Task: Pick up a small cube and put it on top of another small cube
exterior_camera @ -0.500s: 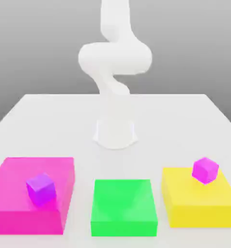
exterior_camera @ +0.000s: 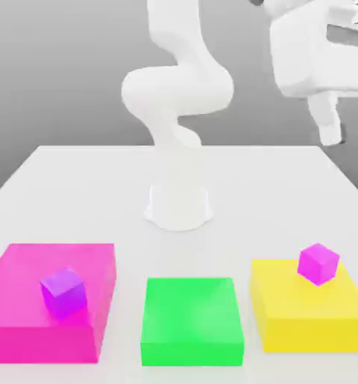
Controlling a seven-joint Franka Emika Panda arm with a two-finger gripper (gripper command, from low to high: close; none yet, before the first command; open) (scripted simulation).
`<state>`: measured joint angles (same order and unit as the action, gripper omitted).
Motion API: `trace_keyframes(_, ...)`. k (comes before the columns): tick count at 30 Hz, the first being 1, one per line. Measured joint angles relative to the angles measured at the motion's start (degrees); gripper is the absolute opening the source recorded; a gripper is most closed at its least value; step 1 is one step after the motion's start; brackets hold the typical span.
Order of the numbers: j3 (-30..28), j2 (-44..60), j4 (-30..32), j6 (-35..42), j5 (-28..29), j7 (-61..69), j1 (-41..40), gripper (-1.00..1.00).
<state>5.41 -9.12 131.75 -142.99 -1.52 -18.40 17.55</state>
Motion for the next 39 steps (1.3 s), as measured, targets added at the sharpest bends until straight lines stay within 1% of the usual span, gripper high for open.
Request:
trace_keyframes(7,3.27,14.64,-0.01,-4.43,2.96,8.34,6.77,0.00)
trace_keyframes(13,5.62,27.41,-0.10,-8.03,8.65,13.27,10.91,0.00)
trace_keyframes(18,3.19,37.84,-1.95,-14.95,12.53,12.05,13.97,0.00)
trace_keyframes(19,2.85,38.90,-2.18,-15.75,12.86,11.83,14.26,-1.00)
trace_keyframes(25,2.70,39.42,-2.30,-16.07,13.04,11.70,14.39,-1.00)
trace_keyframes(30,5.07,31.65,-0.55,-10.06,10.36,13.73,12.61,-1.00)
trace_keyframes(31,4.99,30.99,-0.48,-9.88,11.17,14.42,12.76,-1.00)
trace_keyframes(33,4.02,30.88,-0.71,-10.85,14.63,15.72,13.34,-1.00)
trace_keyframes(39,-1.56,31.90,-2.29,-15.39,28.66,18.80,16.88,-1.00)
